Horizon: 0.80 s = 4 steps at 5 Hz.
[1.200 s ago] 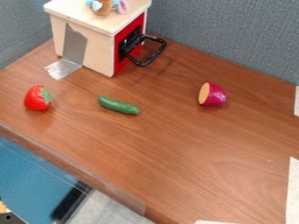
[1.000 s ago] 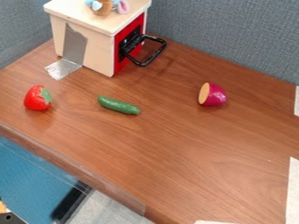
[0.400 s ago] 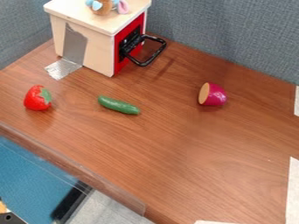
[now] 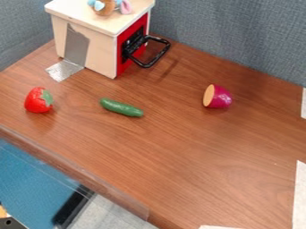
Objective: Picked the object.
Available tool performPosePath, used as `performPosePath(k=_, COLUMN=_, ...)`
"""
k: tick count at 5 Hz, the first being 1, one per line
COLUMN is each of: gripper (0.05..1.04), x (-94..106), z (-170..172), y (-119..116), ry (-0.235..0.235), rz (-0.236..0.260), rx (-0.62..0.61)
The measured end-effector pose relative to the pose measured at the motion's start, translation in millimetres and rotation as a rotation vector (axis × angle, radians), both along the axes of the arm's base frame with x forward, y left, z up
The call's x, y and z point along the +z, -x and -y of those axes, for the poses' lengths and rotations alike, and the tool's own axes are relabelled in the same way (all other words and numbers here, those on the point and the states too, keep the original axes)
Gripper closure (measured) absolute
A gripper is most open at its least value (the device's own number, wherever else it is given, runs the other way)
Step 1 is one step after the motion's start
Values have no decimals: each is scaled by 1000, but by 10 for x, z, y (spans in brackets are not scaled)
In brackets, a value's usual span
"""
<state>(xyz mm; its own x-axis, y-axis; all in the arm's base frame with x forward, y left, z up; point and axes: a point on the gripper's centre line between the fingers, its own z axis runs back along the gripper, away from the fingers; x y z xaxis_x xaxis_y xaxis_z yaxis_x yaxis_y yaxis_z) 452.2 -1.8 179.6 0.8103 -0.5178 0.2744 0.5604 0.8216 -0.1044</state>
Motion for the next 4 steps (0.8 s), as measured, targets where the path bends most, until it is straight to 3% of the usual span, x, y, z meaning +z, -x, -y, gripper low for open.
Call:
performPosePath(k=1, gripper=83, x=-270, z=134, y=51, ry=-69, rz=-40, rx=-49)
performPosePath(k=2, gripper=83, x=-438, z=334, y=55, ry=-133, rz=-37, rx=-97)
performPosePath(k=3, gripper=83, x=-568, z=470, y=51, ry=-162, rz=-55, rx=-137)
performPosePath(k=4, gripper=83, x=-811, z=626, y=75, ry=-180, rz=-116, rx=-196)
